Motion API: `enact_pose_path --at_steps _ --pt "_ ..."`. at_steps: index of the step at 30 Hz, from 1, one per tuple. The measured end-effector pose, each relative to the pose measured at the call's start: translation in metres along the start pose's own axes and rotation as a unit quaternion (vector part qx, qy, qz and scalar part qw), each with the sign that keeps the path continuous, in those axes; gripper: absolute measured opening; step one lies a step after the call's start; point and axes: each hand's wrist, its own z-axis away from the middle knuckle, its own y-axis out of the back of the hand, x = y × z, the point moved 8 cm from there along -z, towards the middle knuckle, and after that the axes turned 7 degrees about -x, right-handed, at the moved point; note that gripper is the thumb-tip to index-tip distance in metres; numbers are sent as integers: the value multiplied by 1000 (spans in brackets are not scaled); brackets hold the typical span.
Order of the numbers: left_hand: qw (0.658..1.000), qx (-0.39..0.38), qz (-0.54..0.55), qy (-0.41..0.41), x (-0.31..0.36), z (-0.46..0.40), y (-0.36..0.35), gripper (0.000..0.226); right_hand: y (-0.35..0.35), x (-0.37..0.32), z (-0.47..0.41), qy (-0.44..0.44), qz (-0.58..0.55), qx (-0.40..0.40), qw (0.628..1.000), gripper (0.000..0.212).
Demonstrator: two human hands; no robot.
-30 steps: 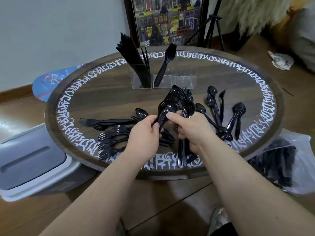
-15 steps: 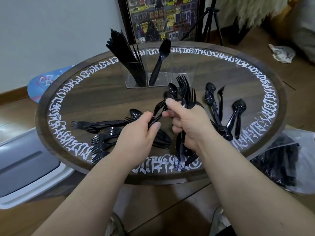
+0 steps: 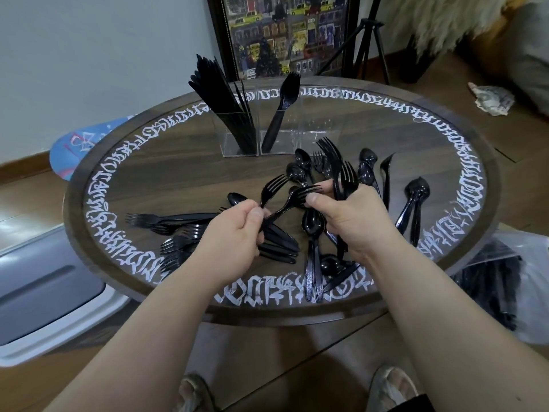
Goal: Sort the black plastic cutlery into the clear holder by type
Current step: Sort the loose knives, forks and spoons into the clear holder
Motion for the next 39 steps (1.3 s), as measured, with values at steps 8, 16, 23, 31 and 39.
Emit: enact_pose_path --at_steps 8,16,23,31,39 --pt "995 -75 -70 -1 4 -1 -13 35 -1 2 -3 24 41 27 998 14" --pt "993 -104 -54 -4 4 1 -28 27 -6 -3 -2 30 79 16 996 8" --pt "990 -19 -138 -9 9 -3 -7 33 -9 -5 0 9 64 11 998 5" --pt "991 77 -113 12 3 -4 15 29 -8 8 0 -60 -105 8 993 23" --pt "997 44 -56 -6 7 -5 1 27 -20 10 0 -66 -85 -55 993 24"
